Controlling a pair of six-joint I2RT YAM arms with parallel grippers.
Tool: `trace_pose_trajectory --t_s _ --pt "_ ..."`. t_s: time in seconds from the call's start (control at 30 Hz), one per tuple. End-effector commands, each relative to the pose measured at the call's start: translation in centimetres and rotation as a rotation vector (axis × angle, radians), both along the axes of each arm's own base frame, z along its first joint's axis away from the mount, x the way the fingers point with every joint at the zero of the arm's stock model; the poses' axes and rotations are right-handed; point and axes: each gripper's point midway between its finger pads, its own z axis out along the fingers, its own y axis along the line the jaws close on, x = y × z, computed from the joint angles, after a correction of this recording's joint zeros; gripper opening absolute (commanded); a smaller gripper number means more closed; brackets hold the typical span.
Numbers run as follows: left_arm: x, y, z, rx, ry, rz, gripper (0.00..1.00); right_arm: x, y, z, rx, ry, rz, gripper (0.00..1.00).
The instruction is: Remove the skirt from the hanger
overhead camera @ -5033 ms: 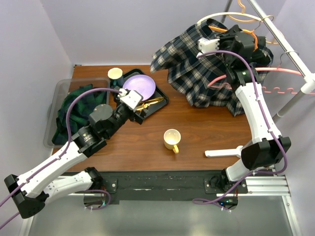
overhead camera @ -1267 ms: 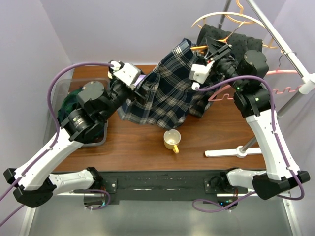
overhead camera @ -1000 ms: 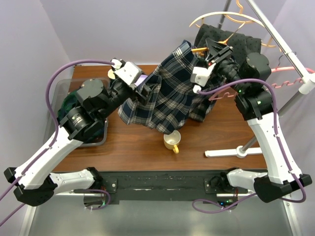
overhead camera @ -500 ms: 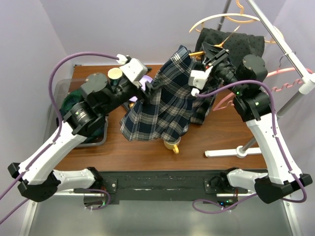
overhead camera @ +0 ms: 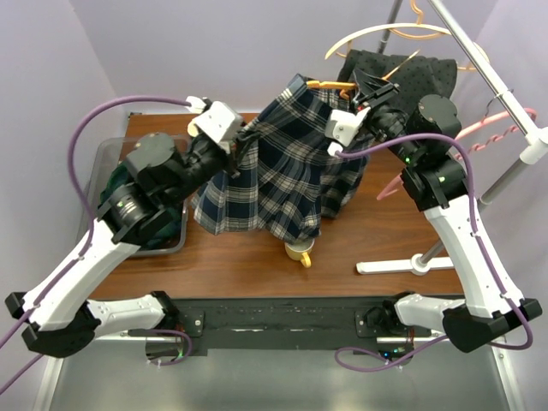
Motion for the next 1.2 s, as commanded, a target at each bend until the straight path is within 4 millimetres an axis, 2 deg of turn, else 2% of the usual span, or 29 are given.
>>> trace_pose_trajectory --t_s 0.0,0.1,0.13,0.23,0.37,0.47,0.53,0.63,0.7,0.93,1.03,1.07,1.13,1.17 --pt "-0.8 5.1 3.9 -0.094 -0.090 0.167 0.00 -1.3 -2.4 6.3 0.167 -0.164 -0.069 0.00" --pt "-0.9 6.1 4.2 -0.106 -0.104 0.197 0.00 -2.0 -2.4 7.7 0.249 -0.169 -0.041 0.00" --pt "-1.0 6.2 4.2 -0.107 -0.108 0.196 0.00 -2.5 -2.6 8.7 0.304 -0.184 -0.026 0.00" --pt "-0.8 6.4 4.4 -0.114 -0.122 0.215 0.00 -3.4 -2.7 10.1 0.393 -0.188 0.015 0.00" --pt "-0.2 7.0 5.5 -0.140 -0.155 0.268 0.00 -4.0 -2.8 10.8 0.474 -0.175 0.041 0.00" --pt "0.6 8.5 6.4 -0.159 -0.183 0.361 0.00 -3.9 -3.0 10.6 0.494 -0.161 0.034 0.00" --pt "1.2 10.2 7.0 -0.165 -0.201 0.464 0.00 -3.9 -3.4 10.8 0.530 -0.156 0.025 0.00" --pt "1.3 11.5 8.6 -0.167 -0.259 0.532 0.00 -4.0 -3.2 11.3 0.577 -0.146 0.050 0.00" --pt "1.4 12.1 10.5 -0.199 -0.316 0.575 0.00 -4.0 -2.9 11.7 0.630 -0.131 0.089 0.00" --pt "2.1 13.2 15.4 -0.262 -0.422 0.685 0.00 -6.6 -2.2 14.8 0.884 -0.054 0.281 0.00" --pt "2.1 13.8 17.2 -0.282 -0.463 0.737 0.00 -7.3 -2.9 16.3 1.016 -0.022 0.315 0.00" --pt "2.5 13.5 17.4 -0.278 -0.470 0.743 0.00 -7.8 -3.8 17.4 1.068 -0.035 0.310 0.00" --pt "2.2 14.0 18.6 -0.286 -0.492 0.758 0.00 -7.5 -3.5 17.4 1.116 0.025 0.324 0.00" --pt "2.4 13.8 18.8 -0.289 -0.498 0.761 0.00 -8.1 -3.6 18.1 1.132 0.027 0.343 0.00"
